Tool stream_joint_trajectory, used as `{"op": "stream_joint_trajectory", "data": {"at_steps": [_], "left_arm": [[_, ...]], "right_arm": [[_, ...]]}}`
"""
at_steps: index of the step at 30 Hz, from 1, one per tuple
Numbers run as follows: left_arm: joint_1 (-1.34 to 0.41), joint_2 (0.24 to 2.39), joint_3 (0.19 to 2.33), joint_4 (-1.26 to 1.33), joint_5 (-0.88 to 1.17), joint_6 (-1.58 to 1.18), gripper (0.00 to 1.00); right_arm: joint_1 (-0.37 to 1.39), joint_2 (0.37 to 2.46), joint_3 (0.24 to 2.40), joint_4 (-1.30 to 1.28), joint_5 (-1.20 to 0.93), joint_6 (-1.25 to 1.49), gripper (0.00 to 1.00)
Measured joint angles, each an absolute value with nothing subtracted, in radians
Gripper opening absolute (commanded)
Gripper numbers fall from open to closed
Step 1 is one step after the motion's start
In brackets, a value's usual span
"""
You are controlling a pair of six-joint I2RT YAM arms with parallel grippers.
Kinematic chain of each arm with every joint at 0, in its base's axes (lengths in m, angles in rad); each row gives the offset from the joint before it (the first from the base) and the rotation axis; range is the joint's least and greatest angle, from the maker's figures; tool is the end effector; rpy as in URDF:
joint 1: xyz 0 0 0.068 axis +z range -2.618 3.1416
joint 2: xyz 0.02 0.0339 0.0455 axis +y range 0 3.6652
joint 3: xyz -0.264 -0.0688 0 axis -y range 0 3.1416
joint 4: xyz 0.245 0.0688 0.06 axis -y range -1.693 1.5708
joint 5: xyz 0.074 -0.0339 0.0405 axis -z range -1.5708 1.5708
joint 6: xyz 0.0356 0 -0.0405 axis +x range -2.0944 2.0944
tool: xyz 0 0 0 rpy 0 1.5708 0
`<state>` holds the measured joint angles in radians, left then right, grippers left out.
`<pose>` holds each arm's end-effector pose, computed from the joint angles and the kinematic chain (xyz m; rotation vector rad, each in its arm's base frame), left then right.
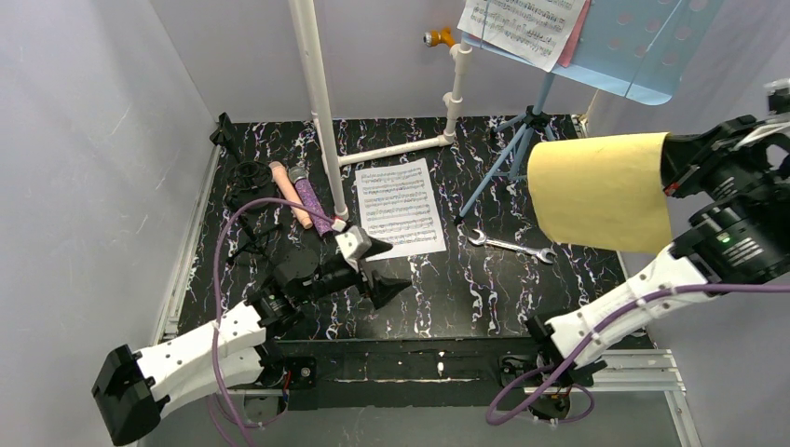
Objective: Pack up the instrument practice props
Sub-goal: Place the sheet music at the center of the board.
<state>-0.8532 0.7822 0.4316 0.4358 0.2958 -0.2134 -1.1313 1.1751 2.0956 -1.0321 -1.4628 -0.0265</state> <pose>0.1178 -0.1508 0.2810 0.7336 1.4065 -1.0678 0.0729 -0.0720 0.5798 -0.1967 1.5800 0.3253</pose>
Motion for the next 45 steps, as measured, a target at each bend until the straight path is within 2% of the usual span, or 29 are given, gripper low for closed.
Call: {"op": "stream_joint_trajectory", "data": {"at_steps": [8, 12, 17, 26, 32, 42, 45], "left_arm": [[-0.978, 1.093, 0.643, 0.685, 0.144, 0.356, 0.98], [-0.992, 1.304, 0.771, 0.870, 0.057, 0.561, 0.98], [-1.005, 1.445, 0.903, 0.965, 0.031, 0.691, 0.98], [-1.036, 1.578, 1.073, 1.100, 0.106, 0.695, 0.98], [-1.093, 1.631, 1.110, 1.149, 0.159, 0.664, 0.96], [-1.135, 1.646, 1.157, 1.213, 0.132, 0.651, 0.96], [-1.139, 1.642, 1.157, 1.227, 0.119, 0.650, 0.91]], "right_arm": [[-1.043, 1.067, 2.063, -0.892, -1.481, 0.052, 0.01], [-1.020, 1.067, 2.045, -0.859, -1.480, 0.081, 0.01], [-1.018, 1.052, 1.996, -0.804, -1.480, 0.135, 0.01], [-1.010, 1.040, 1.980, -0.749, -1.480, 0.192, 0.01], [-0.993, 1.044, 1.950, -0.728, -1.480, 0.229, 0.01], [-0.971, 1.041, 1.912, -0.703, -1.480, 0.260, 0.01], [-0.968, 1.038, 1.879, -0.684, -1.480, 0.271, 0.01]]}}
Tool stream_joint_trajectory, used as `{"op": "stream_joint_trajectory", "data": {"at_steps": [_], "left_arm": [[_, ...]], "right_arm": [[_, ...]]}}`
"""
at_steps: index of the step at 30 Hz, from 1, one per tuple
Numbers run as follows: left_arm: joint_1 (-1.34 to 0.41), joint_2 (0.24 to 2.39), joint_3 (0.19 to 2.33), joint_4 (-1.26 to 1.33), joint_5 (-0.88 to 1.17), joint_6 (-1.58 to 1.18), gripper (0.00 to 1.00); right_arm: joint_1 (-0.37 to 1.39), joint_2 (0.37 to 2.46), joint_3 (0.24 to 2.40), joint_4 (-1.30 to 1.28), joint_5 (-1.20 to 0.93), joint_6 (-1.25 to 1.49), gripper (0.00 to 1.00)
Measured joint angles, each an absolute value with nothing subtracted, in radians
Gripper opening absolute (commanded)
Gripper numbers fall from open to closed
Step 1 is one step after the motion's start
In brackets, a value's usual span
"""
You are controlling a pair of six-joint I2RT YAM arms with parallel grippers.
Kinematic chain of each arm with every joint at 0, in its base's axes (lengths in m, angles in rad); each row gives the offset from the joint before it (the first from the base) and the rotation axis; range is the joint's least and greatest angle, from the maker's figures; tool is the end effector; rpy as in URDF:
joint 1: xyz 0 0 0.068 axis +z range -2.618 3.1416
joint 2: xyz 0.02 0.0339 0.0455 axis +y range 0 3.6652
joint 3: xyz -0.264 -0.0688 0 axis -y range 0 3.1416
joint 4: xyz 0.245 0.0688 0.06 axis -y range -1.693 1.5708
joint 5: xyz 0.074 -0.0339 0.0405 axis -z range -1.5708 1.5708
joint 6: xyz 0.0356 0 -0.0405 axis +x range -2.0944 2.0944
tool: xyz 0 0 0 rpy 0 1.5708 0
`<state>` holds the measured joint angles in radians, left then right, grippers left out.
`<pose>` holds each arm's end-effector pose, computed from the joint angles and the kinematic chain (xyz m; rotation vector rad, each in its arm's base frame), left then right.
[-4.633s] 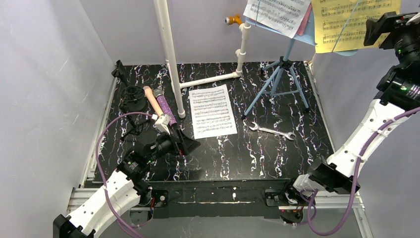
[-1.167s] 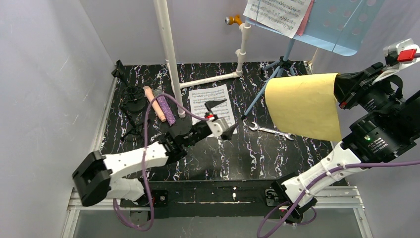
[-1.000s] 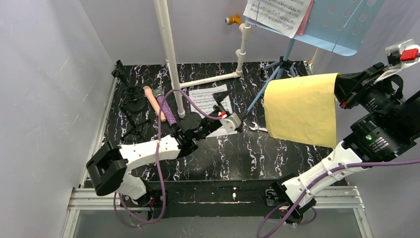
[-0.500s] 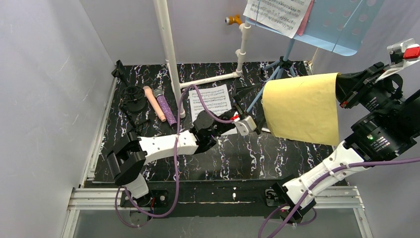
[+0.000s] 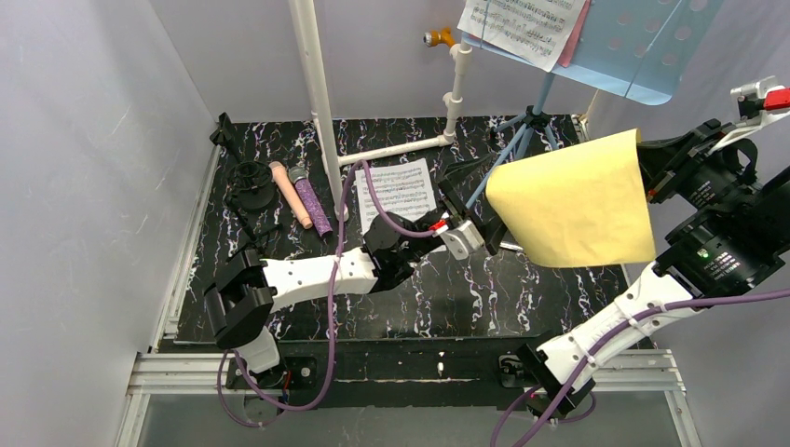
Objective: Pack up the instrument practice props
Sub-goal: Place the sheet music at the center of the board.
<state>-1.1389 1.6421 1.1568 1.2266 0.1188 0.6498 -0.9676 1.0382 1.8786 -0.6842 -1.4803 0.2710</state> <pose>0.1486 -0.3325 0.3895 0.7244 0.4364 -0.5093 0.0751 -0.0466 0.5755 -0.3122 1.5469 0.4952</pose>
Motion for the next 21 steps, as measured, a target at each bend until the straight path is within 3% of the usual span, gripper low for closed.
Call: {"op": "stream_joint_trajectory", "data": {"at_steps": [6, 12, 14, 18, 21], "left_arm": [[-1.169, 1.617, 1.157, 1.235, 0.121, 0.621, 0.71], [-1.192, 1.577, 1.155, 1.235, 0.144, 0.553, 0.61], [-1.195, 1.562, 1.153, 1.236, 0.147, 0.527, 0.46], [-1.197, 1.538, 1.153, 1.241, 0.145, 0.457, 0.00], [-1.198, 1.523, 1.153, 1.224, 0.136, 0.392, 0.00]], "right_arm": [[-0.967, 1.028, 1.826, -0.654, -1.480, 0.295, 0.01], [-0.966, 0.994, 1.762, -0.596, -1.480, 0.327, 0.01], [-0.966, 0.985, 1.745, -0.579, -1.480, 0.337, 0.01], [-0.966, 0.975, 1.726, -0.557, -1.480, 0.344, 0.01], [-0.966, 0.968, 1.716, -0.545, -1.480, 0.346, 0.02]]}}
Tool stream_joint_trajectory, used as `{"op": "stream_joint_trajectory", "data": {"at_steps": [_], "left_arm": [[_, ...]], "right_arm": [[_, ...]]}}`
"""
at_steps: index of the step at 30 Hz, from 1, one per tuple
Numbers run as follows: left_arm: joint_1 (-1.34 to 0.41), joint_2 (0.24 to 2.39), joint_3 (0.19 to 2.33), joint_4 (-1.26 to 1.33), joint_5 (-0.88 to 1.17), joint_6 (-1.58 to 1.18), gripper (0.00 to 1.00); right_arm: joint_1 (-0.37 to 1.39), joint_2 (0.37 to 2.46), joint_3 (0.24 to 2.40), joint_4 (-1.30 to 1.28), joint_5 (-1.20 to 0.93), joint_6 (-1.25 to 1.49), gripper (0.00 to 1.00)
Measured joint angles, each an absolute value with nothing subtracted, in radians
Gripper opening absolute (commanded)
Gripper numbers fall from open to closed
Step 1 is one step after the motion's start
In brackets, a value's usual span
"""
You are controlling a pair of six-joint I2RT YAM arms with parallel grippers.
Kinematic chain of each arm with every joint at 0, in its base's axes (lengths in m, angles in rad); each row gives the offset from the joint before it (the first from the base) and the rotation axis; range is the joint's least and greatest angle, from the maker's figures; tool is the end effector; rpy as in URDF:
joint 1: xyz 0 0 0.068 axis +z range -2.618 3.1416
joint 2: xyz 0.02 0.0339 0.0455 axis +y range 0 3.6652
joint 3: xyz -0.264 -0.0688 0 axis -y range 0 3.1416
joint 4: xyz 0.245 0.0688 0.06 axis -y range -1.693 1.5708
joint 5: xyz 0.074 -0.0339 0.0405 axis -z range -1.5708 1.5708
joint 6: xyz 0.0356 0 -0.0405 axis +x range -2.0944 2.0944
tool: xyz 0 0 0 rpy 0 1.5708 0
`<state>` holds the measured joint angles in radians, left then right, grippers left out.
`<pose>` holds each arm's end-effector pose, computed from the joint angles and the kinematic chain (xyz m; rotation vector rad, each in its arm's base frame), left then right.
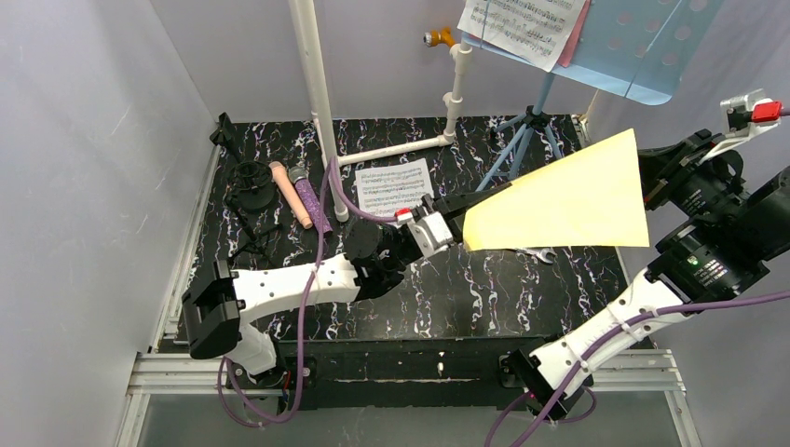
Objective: Pack up the instrument practice props
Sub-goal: Place the sheet music at the center of the board.
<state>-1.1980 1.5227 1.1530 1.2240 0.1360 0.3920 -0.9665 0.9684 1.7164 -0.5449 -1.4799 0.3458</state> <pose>0.1154 -0.3083 0.4270 0.6199 0.4203 -0.8180 0.0774 -0.0497 0.5572 -0.2912 1.5487 0.5191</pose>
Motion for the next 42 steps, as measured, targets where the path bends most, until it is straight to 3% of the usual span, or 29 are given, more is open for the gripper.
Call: {"op": "stream_joint_trajectory", "data": {"at_steps": [2, 5, 6, 7, 14, 22, 28, 33, 42], "left_arm": [[-1.198, 1.507, 1.153, 1.190, 0.112, 0.333, 0.00], [-1.192, 1.475, 1.153, 1.128, 0.062, 0.225, 0.00], [-1.186, 1.460, 1.153, 1.097, 0.041, 0.180, 0.00], [-1.177, 1.441, 1.153, 1.061, 0.020, 0.135, 0.00], [-1.031, 1.267, 1.153, 0.680, -0.076, -0.205, 0.00], [-0.844, 1.232, 1.162, 0.171, -0.050, -0.471, 0.00], [-0.832, 1.298, 1.181, -0.113, -0.045, -0.470, 0.00], [-0.794, 1.380, 1.228, -0.211, -0.041, -0.395, 0.00], [-0.707, 1.700, 1.365, -0.287, -0.044, -0.260, 0.00]], "right_arm": [[-0.966, 0.960, 1.704, -0.535, -1.480, 0.346, 0.21], [-0.966, 0.941, 1.676, -0.519, -1.480, 0.353, 0.75], [-0.966, 0.930, 1.661, -0.511, -1.480, 0.350, 0.90], [-0.966, 0.917, 1.644, -0.501, -1.480, 0.347, 0.97], [-0.966, 0.851, 1.542, -0.415, -1.483, 0.333, 0.98], [-0.919, 0.958, 1.459, -0.395, -1.483, 0.322, 0.98], [-0.791, 0.955, 1.330, -0.385, -1.466, 0.338, 0.98], [-0.698, 0.884, 1.224, -0.376, -1.462, 0.340, 0.98], [-0.682, 0.779, 1.043, -0.249, -1.473, 0.384, 0.98]]}}
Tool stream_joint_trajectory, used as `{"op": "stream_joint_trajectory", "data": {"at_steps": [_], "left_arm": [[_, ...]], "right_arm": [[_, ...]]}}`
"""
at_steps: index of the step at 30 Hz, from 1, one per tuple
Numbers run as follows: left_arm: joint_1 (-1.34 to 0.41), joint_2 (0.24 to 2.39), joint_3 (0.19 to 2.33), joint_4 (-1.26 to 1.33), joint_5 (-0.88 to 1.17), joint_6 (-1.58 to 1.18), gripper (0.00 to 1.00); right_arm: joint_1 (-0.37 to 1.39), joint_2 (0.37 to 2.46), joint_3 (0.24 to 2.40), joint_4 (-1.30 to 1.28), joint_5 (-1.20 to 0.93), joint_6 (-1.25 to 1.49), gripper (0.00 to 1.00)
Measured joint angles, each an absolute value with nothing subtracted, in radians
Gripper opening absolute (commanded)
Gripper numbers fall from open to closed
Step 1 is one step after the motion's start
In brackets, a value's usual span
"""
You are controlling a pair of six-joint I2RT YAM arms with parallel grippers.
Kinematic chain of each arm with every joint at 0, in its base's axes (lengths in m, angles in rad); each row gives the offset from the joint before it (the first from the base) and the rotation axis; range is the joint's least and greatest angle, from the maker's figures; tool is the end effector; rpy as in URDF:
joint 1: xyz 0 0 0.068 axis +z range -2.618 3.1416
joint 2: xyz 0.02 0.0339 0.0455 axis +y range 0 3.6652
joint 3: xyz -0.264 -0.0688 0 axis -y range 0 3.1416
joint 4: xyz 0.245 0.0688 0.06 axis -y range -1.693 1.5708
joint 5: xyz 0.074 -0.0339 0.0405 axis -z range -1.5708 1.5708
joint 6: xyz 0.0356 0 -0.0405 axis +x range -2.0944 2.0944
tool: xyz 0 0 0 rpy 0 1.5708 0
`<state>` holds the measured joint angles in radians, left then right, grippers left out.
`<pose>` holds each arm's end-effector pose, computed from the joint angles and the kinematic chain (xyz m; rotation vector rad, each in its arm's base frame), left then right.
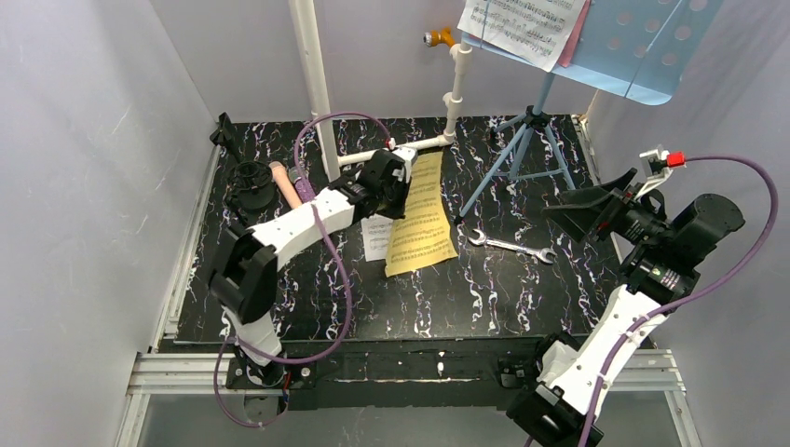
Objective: Pack up the instrument practice props
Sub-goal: Place the sheet music at the center of the board.
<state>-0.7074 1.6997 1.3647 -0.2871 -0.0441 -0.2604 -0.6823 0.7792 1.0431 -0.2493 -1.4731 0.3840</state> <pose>0.3005 -0.2549 0.2876 0.4709 2.1860 -0.4905 0.1236 -0.0548 0.4220 -0.3437 1.6073 0.9022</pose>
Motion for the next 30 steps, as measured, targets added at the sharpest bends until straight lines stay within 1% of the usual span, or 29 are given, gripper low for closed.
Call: {"op": "stream_joint_trajectory", "data": {"at_steps": [2, 6, 9, 11, 13, 14, 15, 17, 20, 22, 25, 27, 28, 30], "left_arm": [[-0.682, 1.770, 1.394, -0.308, -0.044, -0.258, 0.00], [-0.632, 1.839, 1.429, -0.346, -0.054, -0.268, 0.00], [-0.612, 1.858, 1.485, -0.379, -0.104, -0.269, 0.00], [-0.613, 1.926, 1.575, -0.394, -0.168, -0.268, 0.00], [-0.612, 1.991, 1.620, -0.416, -0.260, -0.264, 0.03], [-0.611, 2.009, 1.624, -0.434, -0.300, -0.259, 0.09], [-0.611, 2.026, 1.638, -0.445, -0.324, -0.253, 0.11], [-0.611, 2.063, 1.702, -0.480, -0.373, -0.242, 0.27], [-0.611, 2.100, 1.773, -0.509, -0.390, -0.247, 0.43], [-0.611, 2.106, 1.798, -0.526, -0.393, -0.246, 0.52], [-0.611, 2.097, 1.807, -0.557, -0.392, -0.256, 0.63], [-0.611, 2.086, 1.807, -0.577, -0.385, -0.262, 0.66], [-0.611, 2.079, 1.805, -0.586, -0.379, -0.264, 0.71], [-0.612, 2.046, 1.781, -0.590, -0.356, -0.270, 0.75]], "right_arm": [[-0.682, 0.778, 1.022, -0.223, -1.473, 0.395, 0.99], [-0.680, 0.771, 0.976, -0.184, -1.473, 0.403, 0.98], [-0.680, 0.764, 0.950, -0.168, -1.470, 0.410, 0.98], [-0.680, 0.759, 0.949, -0.156, -1.470, 0.413, 0.98], [-0.680, 0.753, 0.936, -0.154, -1.470, 0.414, 0.99], [-0.680, 0.752, 0.934, -0.154, -1.469, 0.414, 0.98], [-0.680, 0.752, 0.934, -0.154, -1.469, 0.414, 0.98], [-0.680, 0.749, 0.933, -0.154, -1.469, 0.414, 0.98], [-0.680, 0.746, 0.932, -0.153, -1.470, 0.414, 0.98], [-0.680, 0.742, 0.931, -0.153, -1.470, 0.414, 0.98], [-0.680, 0.737, 0.919, -0.148, -1.470, 0.415, 0.98], [-0.680, 0.737, 0.919, -0.144, -1.470, 0.416, 0.99], [-0.680, 0.737, 0.919, -0.140, -1.470, 0.416, 0.98], [-0.680, 0.737, 0.919, -0.132, -1.468, 0.417, 0.98]]}}
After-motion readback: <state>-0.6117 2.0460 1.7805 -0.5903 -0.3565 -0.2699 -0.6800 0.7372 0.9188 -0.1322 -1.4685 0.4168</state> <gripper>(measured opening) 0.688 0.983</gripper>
